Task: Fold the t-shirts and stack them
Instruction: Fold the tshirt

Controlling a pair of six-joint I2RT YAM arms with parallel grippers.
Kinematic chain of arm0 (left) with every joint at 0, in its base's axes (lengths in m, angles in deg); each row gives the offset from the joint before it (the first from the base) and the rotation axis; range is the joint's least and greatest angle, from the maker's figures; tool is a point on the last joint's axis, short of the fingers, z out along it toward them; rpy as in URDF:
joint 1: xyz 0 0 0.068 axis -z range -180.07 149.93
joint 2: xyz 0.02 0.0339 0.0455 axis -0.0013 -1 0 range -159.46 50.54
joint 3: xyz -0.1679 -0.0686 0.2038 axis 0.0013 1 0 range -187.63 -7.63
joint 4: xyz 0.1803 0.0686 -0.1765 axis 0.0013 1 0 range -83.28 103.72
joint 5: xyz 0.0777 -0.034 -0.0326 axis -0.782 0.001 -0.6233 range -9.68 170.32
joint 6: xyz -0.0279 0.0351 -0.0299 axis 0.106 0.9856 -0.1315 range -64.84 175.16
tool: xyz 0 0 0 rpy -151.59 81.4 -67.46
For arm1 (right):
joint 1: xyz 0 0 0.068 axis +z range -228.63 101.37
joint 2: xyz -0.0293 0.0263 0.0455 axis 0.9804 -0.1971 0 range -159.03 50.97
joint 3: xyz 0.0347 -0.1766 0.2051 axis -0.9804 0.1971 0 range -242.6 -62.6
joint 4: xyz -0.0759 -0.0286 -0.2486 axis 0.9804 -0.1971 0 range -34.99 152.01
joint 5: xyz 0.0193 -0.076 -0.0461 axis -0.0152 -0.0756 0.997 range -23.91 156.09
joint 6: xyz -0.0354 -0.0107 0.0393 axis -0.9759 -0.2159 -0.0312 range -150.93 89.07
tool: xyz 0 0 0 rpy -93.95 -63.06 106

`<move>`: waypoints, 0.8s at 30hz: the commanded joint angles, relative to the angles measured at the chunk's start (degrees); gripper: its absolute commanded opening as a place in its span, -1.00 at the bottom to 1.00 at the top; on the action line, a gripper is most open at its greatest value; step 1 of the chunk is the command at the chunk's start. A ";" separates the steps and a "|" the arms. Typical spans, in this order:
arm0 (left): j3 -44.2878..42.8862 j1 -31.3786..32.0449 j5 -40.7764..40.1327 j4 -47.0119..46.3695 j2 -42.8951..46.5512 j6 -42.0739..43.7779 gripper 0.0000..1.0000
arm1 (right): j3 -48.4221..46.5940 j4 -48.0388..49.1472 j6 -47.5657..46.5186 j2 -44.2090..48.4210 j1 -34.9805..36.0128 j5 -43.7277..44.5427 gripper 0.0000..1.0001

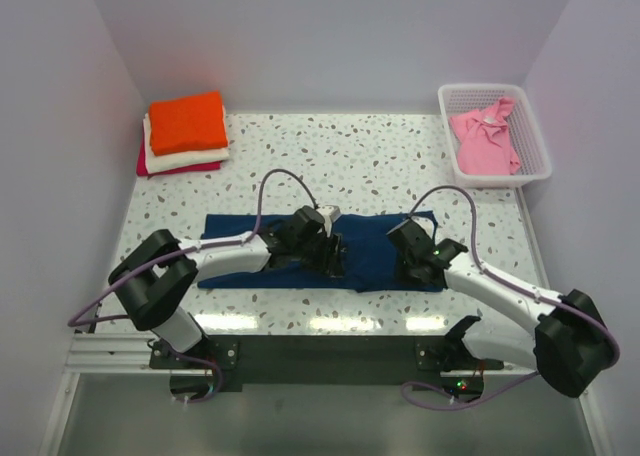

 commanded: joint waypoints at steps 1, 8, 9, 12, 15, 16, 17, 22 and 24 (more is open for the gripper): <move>-3.37 1.02 -1.53 -1.68 -1.69 -0.26 0.08 | 2.02 -2.58 1.38 5.84 -0.14 -0.57 -0.58; -5.66 2.51 -2.14 -1.59 -5.04 -0.26 0.04 | 5.01 -6.99 4.11 14.28 -0.14 -2.77 -0.63; -6.10 3.04 -2.23 -1.68 -5.65 -0.35 0.03 | 5.01 -7.34 4.63 15.68 -0.14 -2.95 -0.56; -6.63 4.00 -2.67 -1.33 -6.44 -0.35 -0.06 | 4.48 -8.04 5.34 17.28 -0.14 -3.04 -0.42; -6.72 5.24 -3.28 -0.98 -7.06 -0.61 -0.34 | 2.90 -6.91 5.25 15.89 -0.14 -1.28 -0.26; -6.72 5.85 -3.46 -0.80 -6.98 -0.70 -0.36 | 1.59 -6.64 5.08 14.92 -0.14 -1.10 -0.26; -6.63 6.11 -3.72 -0.62 -6.89 -0.70 -0.38 | 0.89 -6.29 4.55 13.95 -0.14 -0.84 -0.24; -6.11 7.61 -5.04 0.52 -6.01 -0.88 -0.53 | -3.85 -3.21 3.14 5.53 -0.14 1.88 -0.20; -5.40 8.14 -5.30 0.61 -5.57 -1.23 -0.57 | -5.18 -2.25 2.62 3.49 -0.14 3.11 -0.18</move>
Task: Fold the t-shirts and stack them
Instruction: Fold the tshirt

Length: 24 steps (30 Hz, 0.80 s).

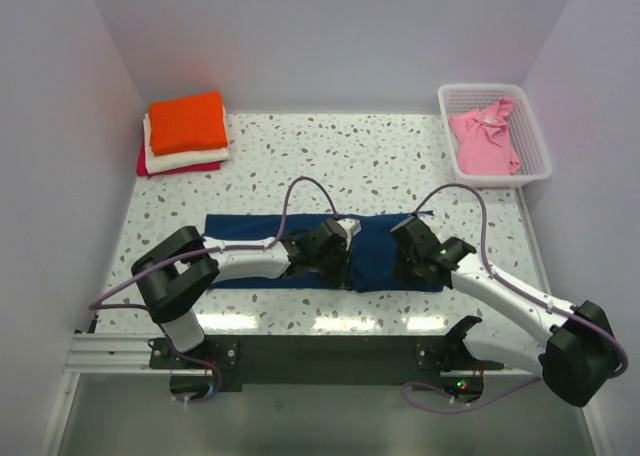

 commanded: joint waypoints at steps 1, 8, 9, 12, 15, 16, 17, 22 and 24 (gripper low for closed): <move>-0.46 1.06 -1.81 -0.05 1.34 -0.57 -0.57 | -5.03 3.48 -1.04 -4.49 -0.14 3.95 -0.18; -0.02 1.15 -4.18 1.79 2.83 -0.66 -0.57 | -7.06 7.44 -2.18 -11.00 -0.05 3.16 -0.18; -0.11 1.15 -4.27 1.88 2.75 -0.66 -0.56 | -6.89 8.22 -2.18 -11.36 -0.05 3.07 -0.18; -0.28 1.15 -4.54 2.24 2.75 -0.66 -0.56 | -6.62 8.84 -2.27 -12.85 -0.05 2.90 -0.18; -0.46 1.15 -4.89 2.50 2.92 -0.66 -0.56 | -5.31 9.46 -2.36 -12.77 -0.05 2.28 -0.18; -0.55 1.15 -4.80 2.59 3.01 -0.66 -0.56 | -5.04 9.55 -2.27 -12.60 -0.05 2.19 -0.19; -0.63 1.15 -4.80 2.85 2.92 -0.57 -0.56 | -4.69 9.64 -2.09 -12.33 -0.05 2.02 -0.19; -0.99 1.06 -4.80 2.94 3.18 -0.48 -0.56 | -2.41 9.99 -1.83 -9.96 -0.05 0.70 -0.38; -0.99 1.06 -4.62 3.03 3.18 -0.48 -0.56 | -1.44 10.08 -1.65 -9.61 -0.05 0.44 -0.45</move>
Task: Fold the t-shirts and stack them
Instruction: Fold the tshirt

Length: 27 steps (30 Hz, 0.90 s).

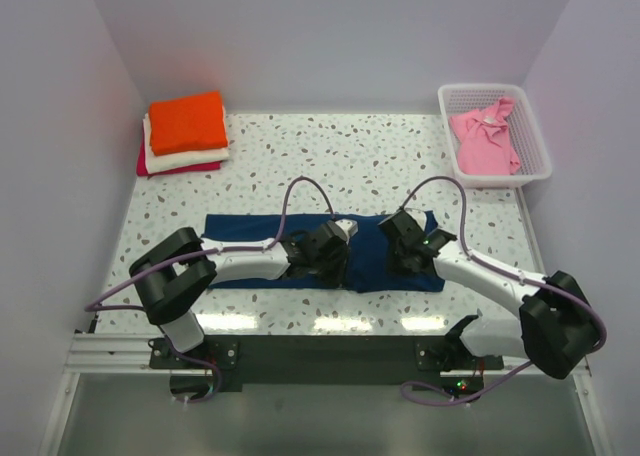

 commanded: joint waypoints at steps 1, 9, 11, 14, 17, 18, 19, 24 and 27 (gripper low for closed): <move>-1.03 0.25 -0.67 -0.07 2.35 -0.35 -0.56 | 1.69 1.68 0.56 2.15 -0.05 -0.42 -0.46; -1.03 0.25 -0.32 0.01 2.53 -0.62 -0.59 | 3.97 0.63 1.52 5.31 -0.05 -0.86 -0.75; -1.21 0.25 -0.32 0.27 2.62 -0.53 -0.63 | 4.41 -0.50 1.87 7.59 -0.05 -0.60 -0.80; -1.56 0.07 -0.40 0.89 2.79 -0.62 -0.70 | 5.12 -2.52 2.40 11.36 -0.05 -0.33 -0.84; -1.65 -0.19 -0.40 1.42 3.41 -0.62 -0.74 | 5.64 -4.46 2.93 15.06 -0.05 -0.15 -0.85; -1.56 -0.36 -0.58 1.59 3.58 -0.70 -0.76 | 5.99 -4.90 3.02 15.68 0.03 -0.24 -0.85; -1.65 -0.45 -0.58 1.86 3.76 -0.62 -0.77 | 6.00 -5.52 3.19 16.38 0.04 -0.07 -0.86; -1.21 -1.15 -0.14 2.30 4.02 -0.62 -0.81 | 6.61 -7.98 3.90 19.99 -0.05 0.64 -0.89; -1.21 -1.24 0.03 2.30 4.03 -0.53 -0.82 | 7.14 -6.93 3.99 20.35 -0.05 0.55 -0.73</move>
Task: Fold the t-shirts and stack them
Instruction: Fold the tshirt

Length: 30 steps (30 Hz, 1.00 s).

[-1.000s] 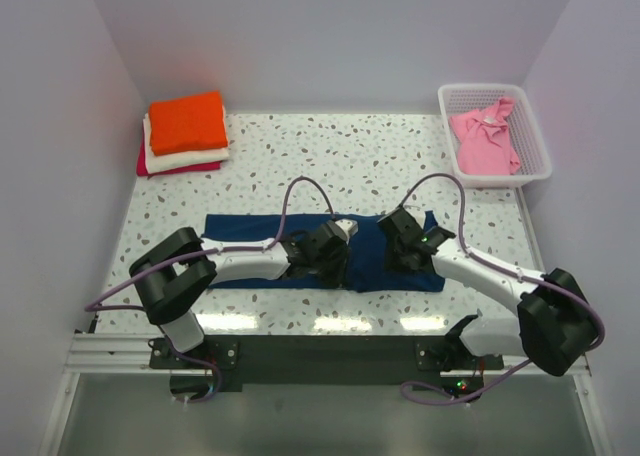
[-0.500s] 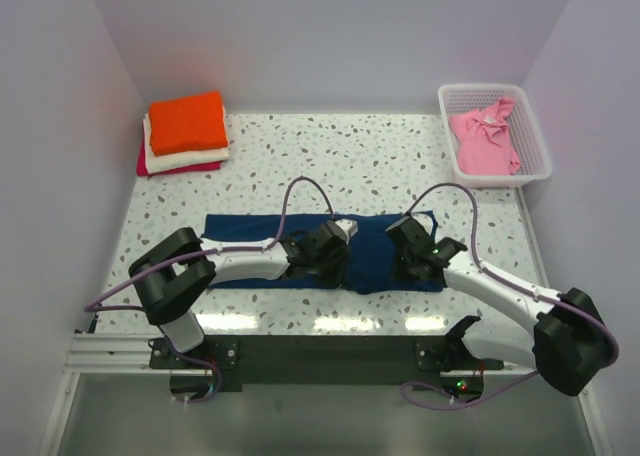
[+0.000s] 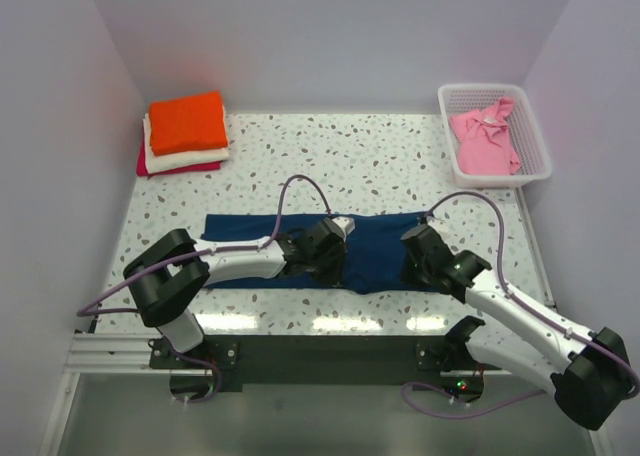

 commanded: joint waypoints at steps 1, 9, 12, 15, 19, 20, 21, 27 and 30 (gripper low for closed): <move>-1.27 -0.30 -0.07 0.24 2.34 -0.53 -0.83 | 0.61 -0.24 0.97 0.33 -0.05 0.86 -0.52; -1.36 -0.39 0.37 0.07 2.08 -0.62 -0.84 | -2.91 8.98 -3.77 -9.69 -0.05 0.06 -0.11; -1.54 -0.39 0.37 0.15 1.99 -0.53 -0.84 | -3.70 11.18 -4.92 -13.12 -0.05 0.15 -0.06; -1.71 -0.39 0.28 0.42 1.90 -0.44 -0.84 | -4.14 12.50 -5.36 -14.53 -0.05 -0.11 -0.05; -1.71 -0.39 0.28 0.51 1.82 -0.35 -0.84 | -4.05 13.65 -5.63 -14.88 -0.05 -0.99 -0.05; -1.71 -0.39 0.19 0.51 1.81 -0.35 -0.84 | -4.05 13.65 -5.63 -14.97 0.03 -1.08 -0.05; -1.71 -0.39 0.28 0.51 1.81 -0.35 -0.85 | -4.05 13.65 -5.71 -15.41 0.04 -1.34 -0.06; -1.62 -0.48 0.28 0.42 1.64 -0.44 -0.85 | -2.74 14.26 -5.10 -15.85 0.03 -2.49 -0.14; -1.62 -0.48 0.28 0.33 1.73 -0.53 -0.85 | -1.86 14.26 -4.66 -15.32 -0.05 -3.01 -0.22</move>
